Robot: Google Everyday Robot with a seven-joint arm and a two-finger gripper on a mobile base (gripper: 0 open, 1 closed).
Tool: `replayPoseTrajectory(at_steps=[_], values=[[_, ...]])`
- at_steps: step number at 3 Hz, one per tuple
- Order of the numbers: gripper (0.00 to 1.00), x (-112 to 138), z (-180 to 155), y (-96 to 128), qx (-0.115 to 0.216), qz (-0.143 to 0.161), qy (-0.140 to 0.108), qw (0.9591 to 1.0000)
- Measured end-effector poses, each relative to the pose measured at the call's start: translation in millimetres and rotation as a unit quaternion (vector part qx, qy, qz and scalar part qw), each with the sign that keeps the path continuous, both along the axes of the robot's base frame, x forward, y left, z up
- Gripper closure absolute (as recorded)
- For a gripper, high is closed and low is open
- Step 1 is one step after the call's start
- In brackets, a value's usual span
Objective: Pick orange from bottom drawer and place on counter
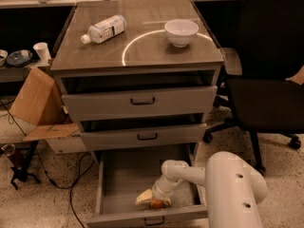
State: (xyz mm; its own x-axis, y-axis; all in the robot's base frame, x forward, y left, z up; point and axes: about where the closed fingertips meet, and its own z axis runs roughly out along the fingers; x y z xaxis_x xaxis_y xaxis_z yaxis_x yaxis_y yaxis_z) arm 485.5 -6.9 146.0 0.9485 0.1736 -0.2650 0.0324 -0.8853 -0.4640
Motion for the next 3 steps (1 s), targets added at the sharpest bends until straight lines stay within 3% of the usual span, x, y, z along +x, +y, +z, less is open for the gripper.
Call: replayPoseTrajectory(at_steps=[2, 3], values=[[0.0, 14, -24, -6, -0.046, -0.041, -0.006, 0.9981], [0.15, 17, -39, -14, -0.065, -0.057, 0.006, 0.9963]])
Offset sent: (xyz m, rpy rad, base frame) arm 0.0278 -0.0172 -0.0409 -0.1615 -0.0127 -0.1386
